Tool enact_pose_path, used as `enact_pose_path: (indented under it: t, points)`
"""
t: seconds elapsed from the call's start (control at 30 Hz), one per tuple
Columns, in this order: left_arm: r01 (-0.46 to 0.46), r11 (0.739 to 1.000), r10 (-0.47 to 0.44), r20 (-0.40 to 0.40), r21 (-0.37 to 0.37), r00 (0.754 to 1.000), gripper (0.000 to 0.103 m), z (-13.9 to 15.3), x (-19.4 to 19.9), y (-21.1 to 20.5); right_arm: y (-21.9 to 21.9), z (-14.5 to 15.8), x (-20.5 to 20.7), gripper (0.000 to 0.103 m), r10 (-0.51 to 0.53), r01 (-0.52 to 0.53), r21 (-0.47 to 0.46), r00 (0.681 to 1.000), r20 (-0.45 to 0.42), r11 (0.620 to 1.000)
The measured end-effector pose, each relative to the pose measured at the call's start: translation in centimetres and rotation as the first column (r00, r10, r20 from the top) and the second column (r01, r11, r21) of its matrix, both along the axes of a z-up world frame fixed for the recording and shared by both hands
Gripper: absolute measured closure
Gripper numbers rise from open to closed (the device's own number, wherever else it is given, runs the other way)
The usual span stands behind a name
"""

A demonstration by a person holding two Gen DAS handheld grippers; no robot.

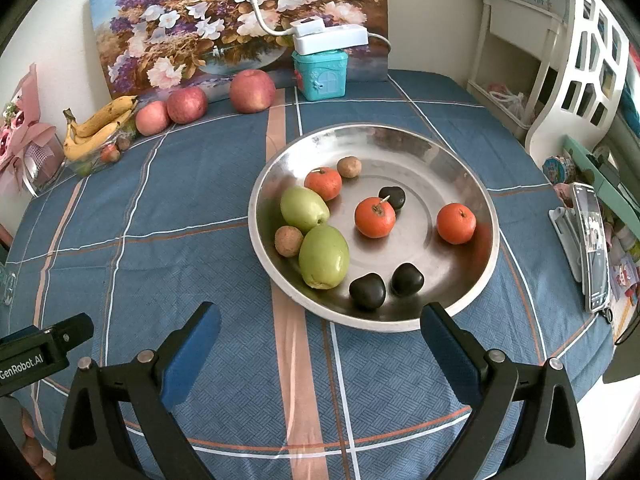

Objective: Organize fruits

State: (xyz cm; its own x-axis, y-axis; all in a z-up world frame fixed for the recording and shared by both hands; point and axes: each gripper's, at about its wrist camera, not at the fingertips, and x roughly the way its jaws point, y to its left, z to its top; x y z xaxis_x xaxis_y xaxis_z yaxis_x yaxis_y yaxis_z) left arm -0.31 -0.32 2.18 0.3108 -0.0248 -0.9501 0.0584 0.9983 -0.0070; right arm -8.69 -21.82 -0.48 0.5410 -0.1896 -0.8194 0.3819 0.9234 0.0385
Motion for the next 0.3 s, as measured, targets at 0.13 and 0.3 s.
enact_pose_path:
  t: [0.13, 0.3]
  points:
    - [0.013, 1.000, -0.014, 0.052, 0.010, 0.999, 0.000, 0.8, -0.6, 0.0, 0.0, 0.0, 0.0, 0.003, 0.000, 0.000, 0.000, 1.000, 0.000, 1.000]
    - [0.023, 1.000, -0.024, 0.056, 0.011, 0.998, 0.000, 0.9, -0.5, -0.1, 0.0, -0.1, -0.1, 0.003, -0.001, 0.001, 0.001, 1.000, -0.001, 1.000]
